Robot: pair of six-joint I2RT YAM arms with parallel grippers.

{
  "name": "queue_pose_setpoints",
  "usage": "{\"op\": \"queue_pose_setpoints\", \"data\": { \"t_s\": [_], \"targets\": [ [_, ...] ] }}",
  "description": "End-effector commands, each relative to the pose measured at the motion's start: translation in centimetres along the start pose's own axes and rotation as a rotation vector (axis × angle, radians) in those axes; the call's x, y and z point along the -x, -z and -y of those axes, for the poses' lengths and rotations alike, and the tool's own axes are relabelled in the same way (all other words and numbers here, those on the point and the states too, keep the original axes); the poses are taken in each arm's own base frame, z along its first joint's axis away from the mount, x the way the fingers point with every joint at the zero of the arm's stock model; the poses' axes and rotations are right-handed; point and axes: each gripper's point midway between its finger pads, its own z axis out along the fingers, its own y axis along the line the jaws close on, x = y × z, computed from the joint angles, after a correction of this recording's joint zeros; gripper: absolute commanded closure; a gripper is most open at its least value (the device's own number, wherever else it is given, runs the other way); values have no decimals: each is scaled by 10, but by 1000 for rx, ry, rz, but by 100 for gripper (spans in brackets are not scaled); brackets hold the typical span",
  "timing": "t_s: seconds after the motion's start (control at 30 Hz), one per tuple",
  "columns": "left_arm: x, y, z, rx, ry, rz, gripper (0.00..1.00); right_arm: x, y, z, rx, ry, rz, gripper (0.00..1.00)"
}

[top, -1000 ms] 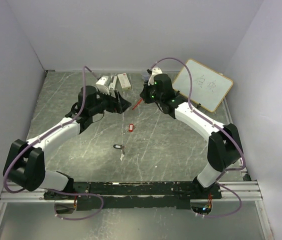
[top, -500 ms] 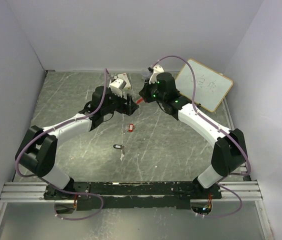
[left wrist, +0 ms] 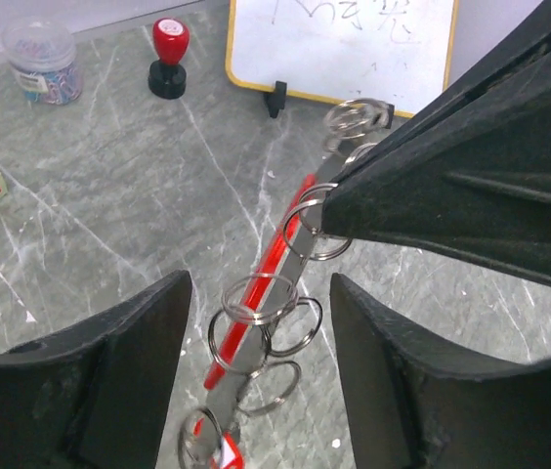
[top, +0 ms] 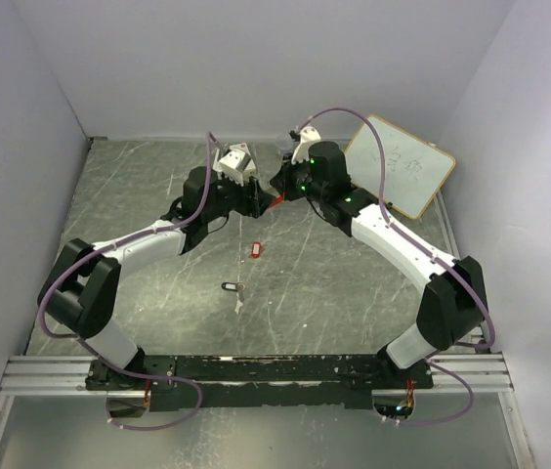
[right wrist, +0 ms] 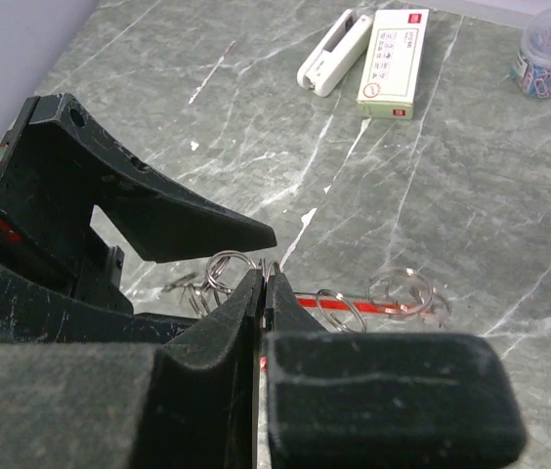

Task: Put the keys on the keyring

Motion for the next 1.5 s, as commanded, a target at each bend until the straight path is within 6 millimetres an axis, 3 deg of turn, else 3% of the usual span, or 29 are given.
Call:
{"op": "queue_pose_setpoints", "data": {
  "t_s": [0.0, 0.47, 0.67, 0.73, 0.97, 1.23, 1.47],
  "targets": [
    [25, -7, 21, -99, -33, 78, 35, 7, 11, -9, 30, 16, 22, 100],
    [21, 1, 32, -159, -38, 81, 93, 7, 10, -8, 24, 15, 11, 100],
    [18, 2, 33, -168, -41, 75, 93, 9, 11, -8, 19, 12, 17, 100],
    [18, 4, 34, -170, -44, 80, 93, 10, 12, -8, 17, 11, 20, 95],
    [17, 13, 35, -162, -44, 93, 93, 22, 19, -7, -3, 4, 54, 59],
    [22, 18, 35, -158, -59, 102, 93, 34, 30, 2, -59, 4, 94, 55],
    [32, 27, 34, -128, -97, 103, 93, 36, 42, 25, -146, -16, 99, 53]
  ]
}}
